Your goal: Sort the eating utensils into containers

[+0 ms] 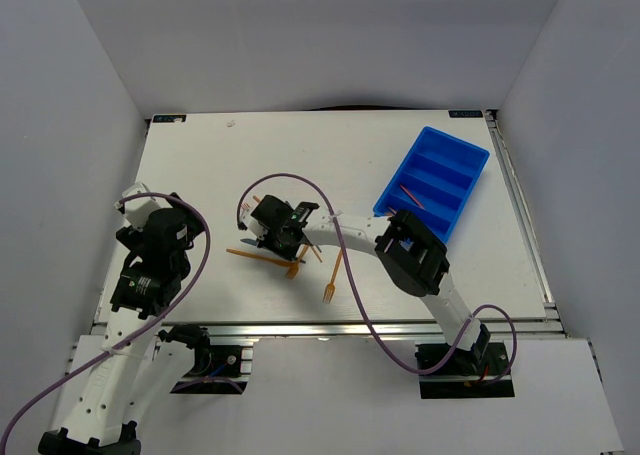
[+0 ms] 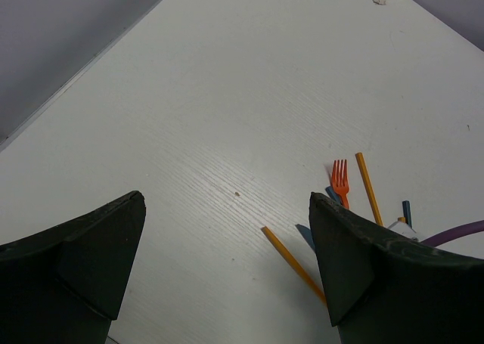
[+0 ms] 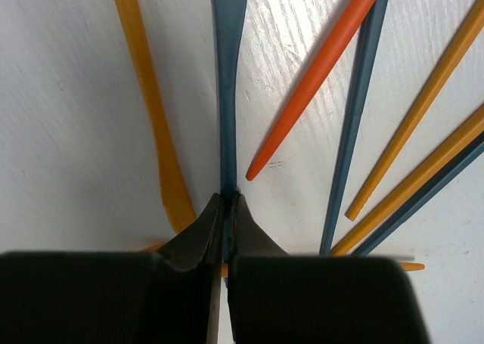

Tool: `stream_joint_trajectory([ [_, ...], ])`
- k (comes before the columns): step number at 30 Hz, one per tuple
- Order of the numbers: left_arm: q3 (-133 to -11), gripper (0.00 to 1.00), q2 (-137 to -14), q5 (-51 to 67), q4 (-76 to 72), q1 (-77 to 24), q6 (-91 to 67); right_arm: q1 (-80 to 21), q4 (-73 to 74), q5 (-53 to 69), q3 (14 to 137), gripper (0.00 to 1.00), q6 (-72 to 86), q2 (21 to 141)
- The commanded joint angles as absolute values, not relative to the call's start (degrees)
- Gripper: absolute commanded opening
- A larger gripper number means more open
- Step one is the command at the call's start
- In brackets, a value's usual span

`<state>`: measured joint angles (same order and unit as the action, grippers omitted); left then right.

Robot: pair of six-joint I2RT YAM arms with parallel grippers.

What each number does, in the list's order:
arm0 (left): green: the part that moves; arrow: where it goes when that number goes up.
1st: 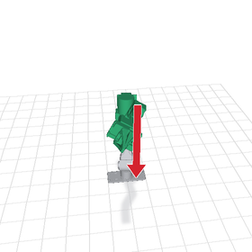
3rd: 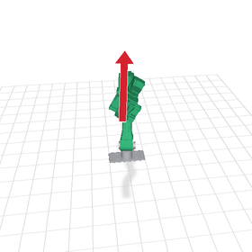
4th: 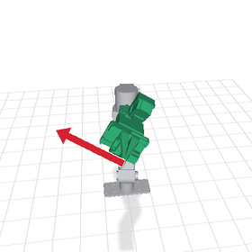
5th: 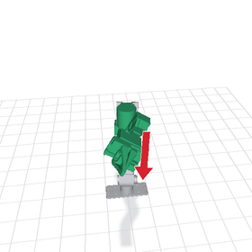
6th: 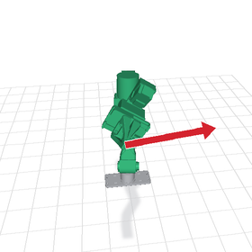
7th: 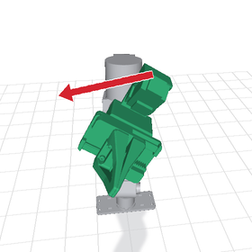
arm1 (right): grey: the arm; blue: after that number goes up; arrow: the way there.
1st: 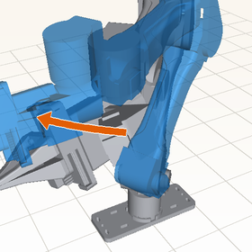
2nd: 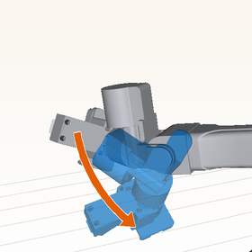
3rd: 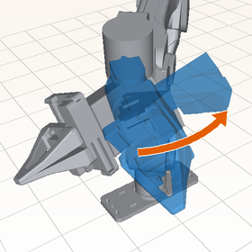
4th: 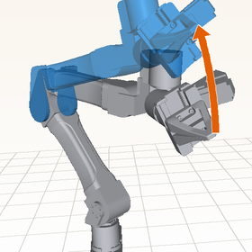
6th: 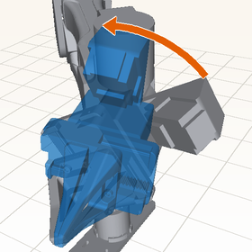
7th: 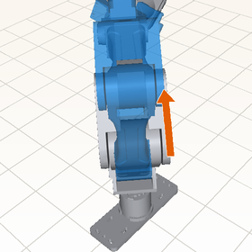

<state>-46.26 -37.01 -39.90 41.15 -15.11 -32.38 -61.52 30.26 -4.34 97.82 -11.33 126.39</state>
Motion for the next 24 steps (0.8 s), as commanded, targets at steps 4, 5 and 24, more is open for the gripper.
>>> stream_joint_trajectory([
  [4, -47.2, 0.98, -36.65, -39.73, 40.69, -14.94, -31.99, -61.44, 30.59, -4.13, 99.31, 0.0, -11.34, 126.48],
  [5, -47.11, 0.98, -36.65, -39.73, 40.69, -14.94, -31.99, -61.44, 30.5, -3.61, 99.4, 0.0, -11.34, 125.87],
  [24, -46.85, 0.98, -35.69, -39.64, 40.52, -14.94, -31.99, -47.91, 26.9, 2.45, 87.75, 0.0, -10.29, 101.28],
])
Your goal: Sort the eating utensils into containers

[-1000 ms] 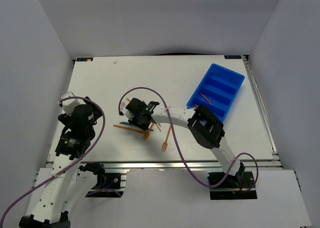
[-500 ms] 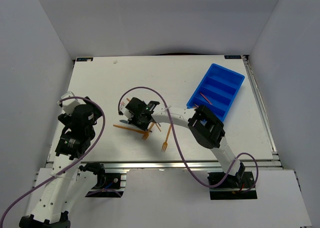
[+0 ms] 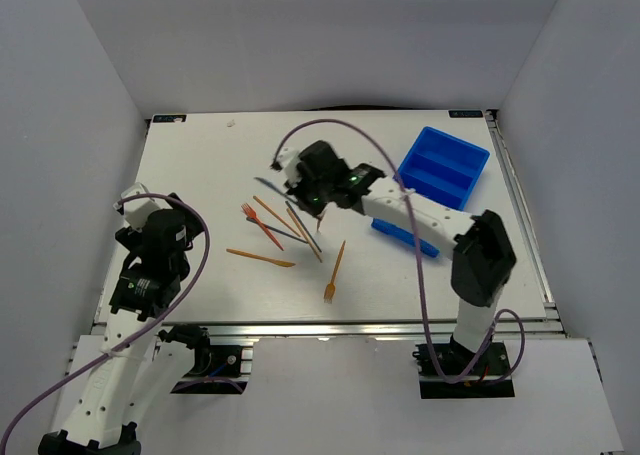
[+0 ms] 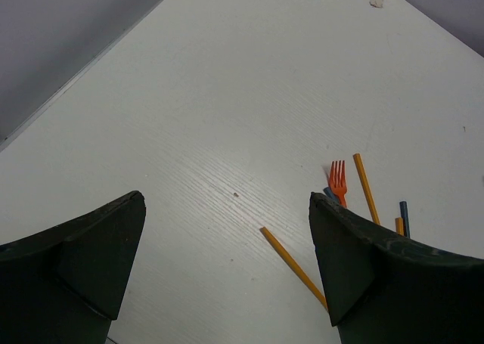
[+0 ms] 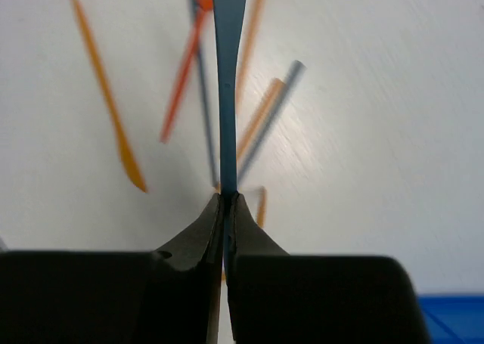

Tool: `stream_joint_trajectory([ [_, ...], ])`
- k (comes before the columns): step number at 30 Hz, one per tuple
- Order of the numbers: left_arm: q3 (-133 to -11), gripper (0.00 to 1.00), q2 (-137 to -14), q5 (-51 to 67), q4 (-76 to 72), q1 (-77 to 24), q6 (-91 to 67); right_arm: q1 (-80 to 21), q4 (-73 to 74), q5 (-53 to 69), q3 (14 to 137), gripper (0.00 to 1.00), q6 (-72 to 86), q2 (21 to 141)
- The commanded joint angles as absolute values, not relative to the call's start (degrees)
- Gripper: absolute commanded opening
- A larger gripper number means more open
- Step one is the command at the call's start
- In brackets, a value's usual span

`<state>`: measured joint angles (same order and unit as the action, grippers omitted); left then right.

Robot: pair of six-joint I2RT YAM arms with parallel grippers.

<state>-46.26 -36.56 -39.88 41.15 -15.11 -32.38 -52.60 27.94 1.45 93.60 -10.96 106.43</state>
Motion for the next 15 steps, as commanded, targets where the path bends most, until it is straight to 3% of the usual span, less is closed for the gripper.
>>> stream_joint_trajectory([
  [1, -46.85, 0.98, -35.6, -39.46, 40.43, -14.94, -31.91, -45.12, 24.81, 4.81, 86.06, 0.0, -10.02, 99.68],
  [9, -46.93, 0.98, -35.42, -39.46, 40.52, -14.94, -31.9, -40.43, 23.64, 9.58, 81.91, 0.0, -9.76, 92.9],
  [15, -46.85, 0.98, -35.33, -39.46, 40.43, -14.94, -31.9, -36.75, 25.4, 1.69, 81.13, 0.0, -10.45, 89.83],
])
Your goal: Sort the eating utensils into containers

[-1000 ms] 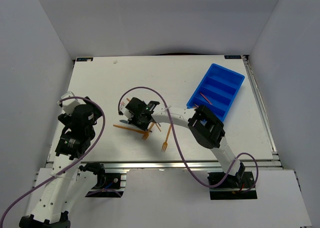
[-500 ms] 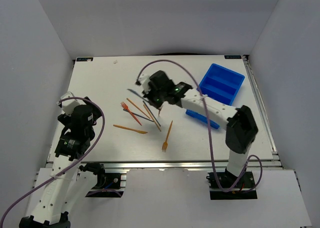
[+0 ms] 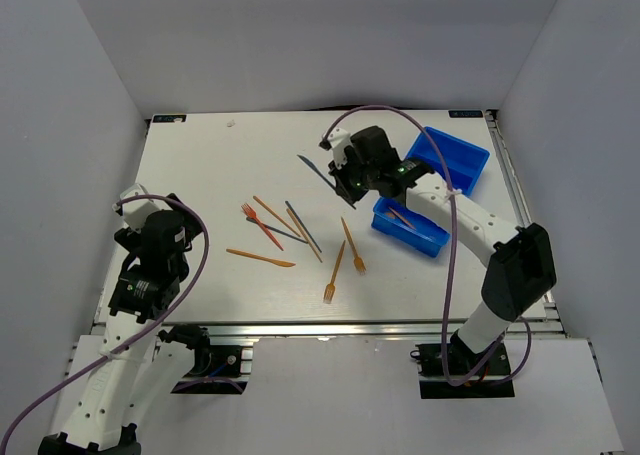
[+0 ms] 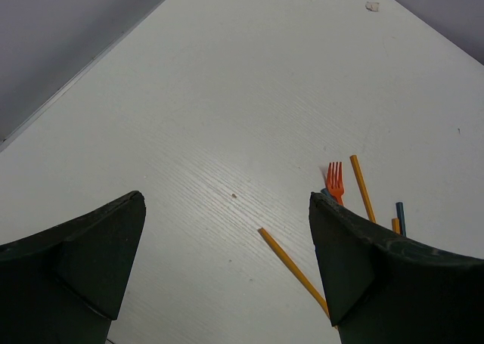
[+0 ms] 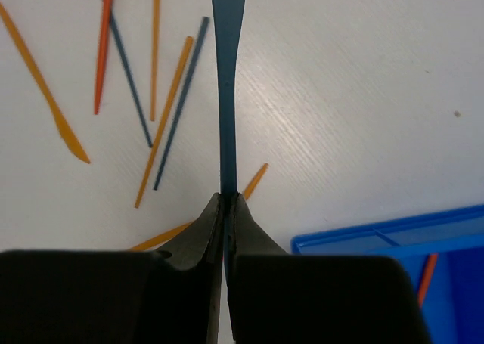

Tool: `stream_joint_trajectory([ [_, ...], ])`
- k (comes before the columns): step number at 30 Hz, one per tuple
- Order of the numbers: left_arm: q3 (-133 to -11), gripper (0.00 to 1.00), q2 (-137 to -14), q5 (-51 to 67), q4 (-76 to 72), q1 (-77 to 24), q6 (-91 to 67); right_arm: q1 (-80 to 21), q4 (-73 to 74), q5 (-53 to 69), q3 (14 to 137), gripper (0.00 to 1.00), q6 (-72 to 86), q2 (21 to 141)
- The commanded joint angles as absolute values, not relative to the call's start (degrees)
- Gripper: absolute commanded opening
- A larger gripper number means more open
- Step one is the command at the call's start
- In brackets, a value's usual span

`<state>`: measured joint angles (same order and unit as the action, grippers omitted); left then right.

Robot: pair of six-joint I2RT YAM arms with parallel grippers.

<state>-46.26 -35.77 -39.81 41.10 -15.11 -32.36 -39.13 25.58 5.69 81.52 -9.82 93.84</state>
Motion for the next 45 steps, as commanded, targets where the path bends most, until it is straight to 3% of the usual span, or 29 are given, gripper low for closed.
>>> stream_joint_trajectory([
  [1, -46.93, 0.98, -35.25, -39.29, 40.43, -14.94, -31.82, -35.17, 25.49, -0.16, 80.6, 0.0, -10.98, 89.3],
  [4, -46.76, 0.98, -35.07, -38.76, 40.25, -14.94, -31.55, -31.21, 26.63, -8.59, 76.57, 0.0, -14.84, 86.67],
  [8, -46.67, 0.98, -34.63, -38.23, 39.9, -14.94, -31.38, -23.92, 21.55, -8.88, 70.07, 0.0, -17.39, 81.94],
  [15, -46.49, 0.98, -34.37, -36.83, 39.37, -14.94, -30.85, -14.61, 2.3, -0.97, 54.33, 0.0, -30.05, 73.48],
  [20, -46.41, 0.98, -33.75, -36.56, 39.2, -15.03, -30.76, -8.98, 5.09, 5.97, 58.18, 0.0, -35.06, 79.27],
  [30, -46.32, 0.98, -33.66, -35.95, 38.85, -14.94, -30.5, -7.82, 4.4, 8.72, 57.84, 0.0, -38.06, 87.71],
  [43, -46.32, 0.98, -34.45, -35.77, 38.85, -14.94, -30.41, -6.94, -3.16, 7.38, 48.78, 0.0, -38.15, 82.01],
  [45, -46.32, 0.98, -34.37, -35.86, 38.85, -14.94, -30.5, -6.86, -3.34, 7.82, 49.74, 0.08, -34.83, 80.69],
])
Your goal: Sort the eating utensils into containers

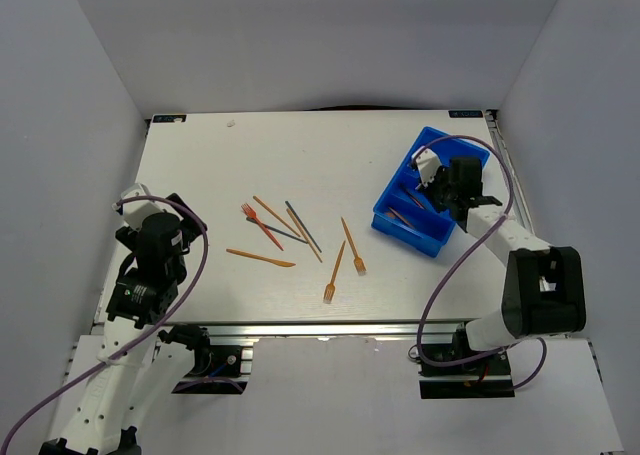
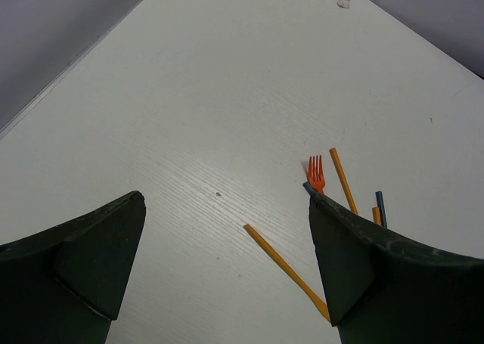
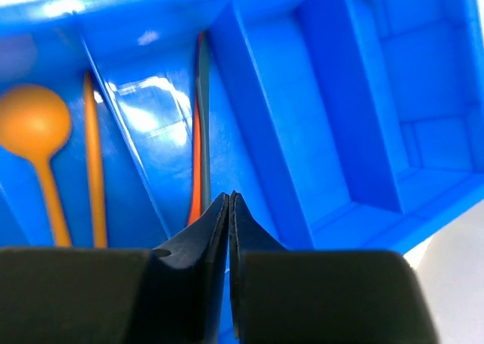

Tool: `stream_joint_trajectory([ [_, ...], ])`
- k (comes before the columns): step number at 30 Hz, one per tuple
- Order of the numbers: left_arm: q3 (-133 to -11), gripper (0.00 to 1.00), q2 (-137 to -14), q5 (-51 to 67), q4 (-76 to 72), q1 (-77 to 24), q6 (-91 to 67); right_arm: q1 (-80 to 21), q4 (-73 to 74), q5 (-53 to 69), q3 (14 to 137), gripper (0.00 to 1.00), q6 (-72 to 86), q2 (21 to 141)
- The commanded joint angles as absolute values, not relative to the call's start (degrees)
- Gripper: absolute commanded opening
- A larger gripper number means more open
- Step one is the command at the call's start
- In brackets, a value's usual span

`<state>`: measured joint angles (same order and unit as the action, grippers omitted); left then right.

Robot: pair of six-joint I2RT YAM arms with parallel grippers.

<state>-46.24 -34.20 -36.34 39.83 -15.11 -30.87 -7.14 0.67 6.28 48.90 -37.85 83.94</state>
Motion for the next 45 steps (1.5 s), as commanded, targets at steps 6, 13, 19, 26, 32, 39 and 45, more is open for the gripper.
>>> stream_joint_trajectory([
  [6, -46.58, 0.98, -36.29, -36.21, 39.11, -14.94, -30.76, -15.44, 3.6, 0.13, 57.47, 0.62, -22.6, 75.34],
  [13, -55.18, 0.98, -51.31, -29.55, 48.5, -15.2, -45.21, -40.42, 16.24, -28.49, 67.57, 0.89, -3.75, 73.47],
  [19, -54.22, 0.98, -64.14, -38.83, 51.58, -24.34, -67.83, -40.34, 18.35, -22.14, 61.87, 0.85, 6.48, 74.88],
  [26, -55.11, 0.88, -76.46, -35.78, 53.88, -25.14, -79.54, -43.33, 17.76, -20.84, 53.03, 0.89, 13.8, 65.67],
  [32, -55.63, 0.74, -85.4, -32.87, 50.54, -25.14, -81.83, -43.77, 17.14, -17.76, 46.86, 0.88, 14.59, 59.24],
  [39, -54.5, 0.71, -89.2, -30.5, 47.9, -25.14, -83.58, -44.03, 17.14, -15.65, 44.83, 0.85, 13.45, 56.25],
  [45, -54.76, 0.66, -93.25, -29.97, 47.46, -25.14, -84.55, -44.21, 16.35, -12.92, 44.12, 0.81, 13.71, 55.99],
])
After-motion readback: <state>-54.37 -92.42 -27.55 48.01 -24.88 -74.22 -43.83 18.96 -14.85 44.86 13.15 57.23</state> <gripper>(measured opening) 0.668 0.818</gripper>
